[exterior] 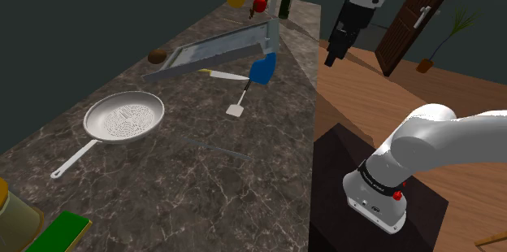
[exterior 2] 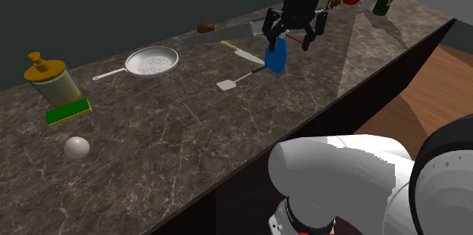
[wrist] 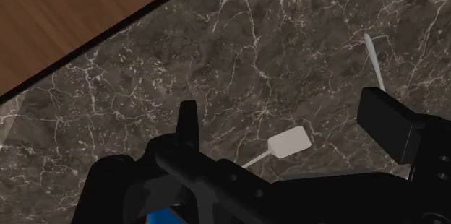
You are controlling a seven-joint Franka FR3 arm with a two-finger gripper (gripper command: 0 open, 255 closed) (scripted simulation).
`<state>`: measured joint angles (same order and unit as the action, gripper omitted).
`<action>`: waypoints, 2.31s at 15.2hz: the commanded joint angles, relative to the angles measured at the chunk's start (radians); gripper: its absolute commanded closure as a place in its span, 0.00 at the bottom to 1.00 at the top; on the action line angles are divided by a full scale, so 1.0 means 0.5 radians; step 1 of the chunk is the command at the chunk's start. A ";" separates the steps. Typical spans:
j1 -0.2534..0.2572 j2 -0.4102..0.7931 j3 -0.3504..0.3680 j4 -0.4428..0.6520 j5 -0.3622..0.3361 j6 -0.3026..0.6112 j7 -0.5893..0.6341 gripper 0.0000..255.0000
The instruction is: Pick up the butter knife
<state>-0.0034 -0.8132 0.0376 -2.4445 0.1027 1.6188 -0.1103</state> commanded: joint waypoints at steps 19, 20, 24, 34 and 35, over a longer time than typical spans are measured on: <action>0.292 0.935 0.598 0.024 0.131 0.911 0.207 0.00; 0.301 1.003 0.631 0.046 0.117 0.956 0.227 0.00; 0.335 1.284 0.754 0.150 0.025 1.118 0.323 0.00; 0.499 2.014 0.911 0.522 -0.422 1.364 0.660 0.00; 0.504 2.034 0.905 0.515 -0.436 1.388 0.670 0.00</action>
<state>0.2402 0.1841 0.4897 -2.1921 -0.1009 2.3015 0.2115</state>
